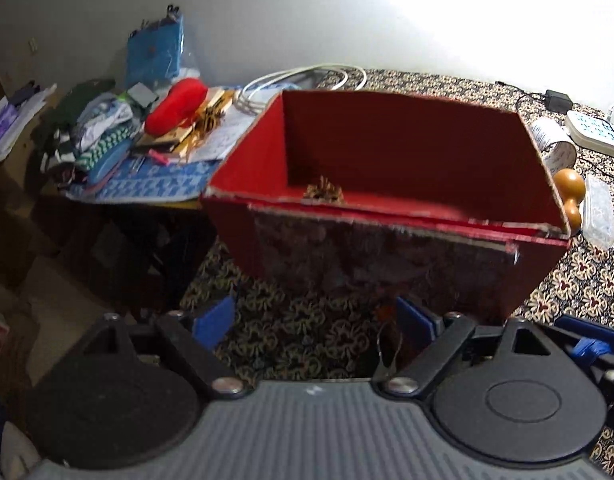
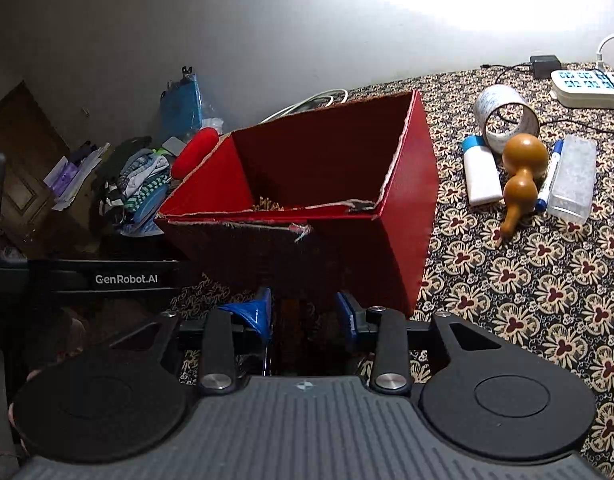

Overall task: Organize rigid objects
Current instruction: 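Withdraw the right tool from the box toward the silver clip, then grasp the silver metal clip with the right tool and lift it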

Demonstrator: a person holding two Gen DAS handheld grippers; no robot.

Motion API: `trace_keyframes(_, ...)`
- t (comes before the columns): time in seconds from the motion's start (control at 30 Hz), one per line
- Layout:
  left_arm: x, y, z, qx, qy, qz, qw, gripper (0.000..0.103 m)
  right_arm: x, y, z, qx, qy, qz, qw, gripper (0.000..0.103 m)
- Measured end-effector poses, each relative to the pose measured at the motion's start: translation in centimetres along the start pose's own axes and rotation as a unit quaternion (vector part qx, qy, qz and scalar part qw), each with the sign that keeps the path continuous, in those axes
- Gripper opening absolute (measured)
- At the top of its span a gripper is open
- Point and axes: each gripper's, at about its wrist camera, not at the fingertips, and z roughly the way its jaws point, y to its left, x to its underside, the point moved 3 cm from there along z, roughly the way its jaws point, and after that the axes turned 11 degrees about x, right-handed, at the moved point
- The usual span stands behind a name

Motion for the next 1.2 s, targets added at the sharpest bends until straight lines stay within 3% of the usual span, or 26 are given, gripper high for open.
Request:
trace_keyframes(0.3,5.4,0.2,0.9,0.035,0.021,0.003,0.9992,0.089,2.5,-2.4,1.7,-0.027,0.077,0.033,0.996,0.017)
trace_keyframes(0.47,6.8,0.5,1.8,0.086,0.021,-0.009,0.996,0.085,2.9,-2.1,2.5,-0.048,0.092,0.045,0.994,0.017)
trace_keyframes(0.73,7.0,1.0,5.3,0.154,0.042,0.009,0.9871,0.061,1.7,0.4,4.5,-0.069,0.101,0.049,0.991,0.016)
trace_keyframes(0.8,6.9,1.2,6.0,0.167,0.046,0.021,0.9846,0.052,1.5,1.2,5.2,-0.063,0.099,0.041,0.992,0.016)
trace_keyframes(1.07,6.3,1.8,7.6,0.231,0.07,0.052,0.9692,0.042,1.5,3.8,8.1,-0.036,0.116,0.026,0.992,0.016)
trace_keyframes(1.2,5.9,2.1,7.5,0.248,0.071,0.07,0.9636,0.028,1.5,4.5,9.1,-0.02,0.116,0.023,0.993,0.016)
